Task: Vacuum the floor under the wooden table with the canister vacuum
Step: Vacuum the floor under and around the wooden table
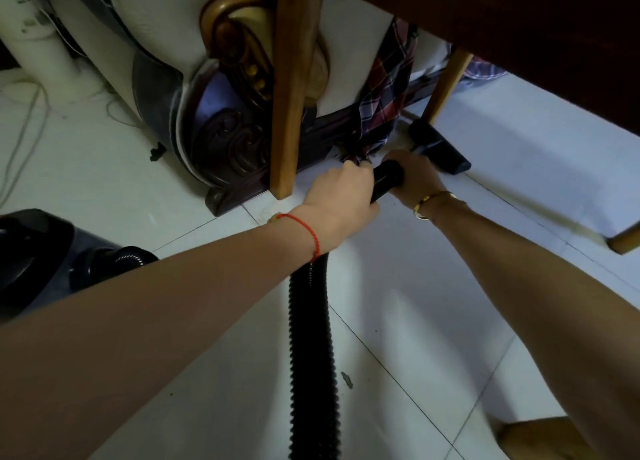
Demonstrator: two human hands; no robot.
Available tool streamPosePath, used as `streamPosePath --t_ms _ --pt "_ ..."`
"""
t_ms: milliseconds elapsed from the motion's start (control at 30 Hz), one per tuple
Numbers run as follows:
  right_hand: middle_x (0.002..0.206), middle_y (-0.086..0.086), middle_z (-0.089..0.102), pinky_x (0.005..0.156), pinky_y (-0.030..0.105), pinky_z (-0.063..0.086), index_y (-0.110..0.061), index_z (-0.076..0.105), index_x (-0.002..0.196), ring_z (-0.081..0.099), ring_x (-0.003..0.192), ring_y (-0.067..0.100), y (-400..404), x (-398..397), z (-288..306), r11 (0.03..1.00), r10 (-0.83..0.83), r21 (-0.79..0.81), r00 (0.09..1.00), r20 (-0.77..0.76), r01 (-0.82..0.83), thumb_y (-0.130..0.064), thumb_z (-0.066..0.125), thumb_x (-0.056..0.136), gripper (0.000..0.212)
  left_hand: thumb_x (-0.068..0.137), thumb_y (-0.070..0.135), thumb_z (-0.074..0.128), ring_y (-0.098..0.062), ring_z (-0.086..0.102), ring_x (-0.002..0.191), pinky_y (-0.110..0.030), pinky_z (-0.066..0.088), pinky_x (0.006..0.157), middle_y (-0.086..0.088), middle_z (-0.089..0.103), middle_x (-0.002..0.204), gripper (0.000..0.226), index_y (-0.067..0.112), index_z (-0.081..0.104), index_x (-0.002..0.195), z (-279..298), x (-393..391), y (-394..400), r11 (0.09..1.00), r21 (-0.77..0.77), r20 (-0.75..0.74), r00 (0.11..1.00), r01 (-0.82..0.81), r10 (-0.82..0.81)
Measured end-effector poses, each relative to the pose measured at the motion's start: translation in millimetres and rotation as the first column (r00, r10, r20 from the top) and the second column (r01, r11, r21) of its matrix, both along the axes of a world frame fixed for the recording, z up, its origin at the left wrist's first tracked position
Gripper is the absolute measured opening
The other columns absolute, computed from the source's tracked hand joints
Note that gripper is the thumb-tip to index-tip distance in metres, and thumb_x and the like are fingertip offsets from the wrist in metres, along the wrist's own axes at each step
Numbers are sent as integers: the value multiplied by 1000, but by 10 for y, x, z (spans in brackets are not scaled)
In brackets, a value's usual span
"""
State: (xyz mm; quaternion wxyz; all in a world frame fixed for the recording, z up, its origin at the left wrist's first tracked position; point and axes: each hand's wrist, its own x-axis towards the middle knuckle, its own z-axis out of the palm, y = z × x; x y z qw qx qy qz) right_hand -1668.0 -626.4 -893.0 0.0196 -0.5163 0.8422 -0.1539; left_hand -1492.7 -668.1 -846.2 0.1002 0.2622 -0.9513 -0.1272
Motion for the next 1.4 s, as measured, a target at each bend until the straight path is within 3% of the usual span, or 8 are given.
streamPosePath --t_ms 133,233,400,533,700,800,967,1400 --pt "89 6 59 69 29 37 -17 53 83 59 87 27 18 304 26 999 38 -27 996 79 -36 -15 58 85 6 90 28 57 -31 61 84 -33 39 60 -6 46 86 31 8 49 112 40 323 37 1000 -25 18 1000 -6 6" --pt "93 8 59 67 26 32 -15 56 87 57 87 28 26 550 23 995 84 -53 994 76 -80 -17 62 82 8 90 30 56 -29 60 82 -33 40 61 -7 48 88 31 9 49 111 73 608 53 999 -35 40 999 -17 18" --pt "97 12 62 73 31 42 -8 61 96 58 91 29 71 1030 77 989 142 -49 989 41 -140 -13 68 78 20 88 33 57 -27 57 76 -33 40 61 -8 55 90 35 10 50 114 121 1113 98 999 -10 36 999 -31 31" --pt "100 11 62 76 28 40 -8 61 97 56 96 29 156 1366 108 984 175 -39 984 32 -173 -13 68 78 21 87 34 57 -31 60 78 -35 45 62 -10 60 94 37 12 51 116 136 1453 178 1000 -17 45 999 -26 27" --pt "98 8 61 77 30 42 -9 60 95 56 93 24 302 1755 187 981 193 -44 980 46 -191 -15 67 79 18 87 33 58 -23 46 67 -32 39 59 -3 49 80 31 12 51 109 239 1856 338 999 1 33 999 -33 33" --pt "95 5 60 75 26 38 -9 61 97 50 84 16 417 2013 259 971 232 -76 971 51 -228 -14 67 80 18 88 35 56 -23 48 67 -32 39 59 -2 47 77 29 12 50 105 312 2115 437 999 -21 53 998 -25 26" --pt "89 1 59 73 28 45 -13 59 89 51 80 14 557 2401 318 965 259 -55 965 38 -257 -20 67 81 13 85 40 56 -24 51 63 -30 39 55 1 43 68 32 14 50 102 387 2531 565 998 -40 99 994 -41 45" --pt "82 -2 60 68 33 49 -17 57 84 57 79 18 586 2890 373 961 269 -71 963 -6 -269 -28 63 80 12 85 46 56 -22 58 67 -32 48 58 -3 54 83 36 19 51 109 557 3066 607 998 -40 152 987 -55 60"
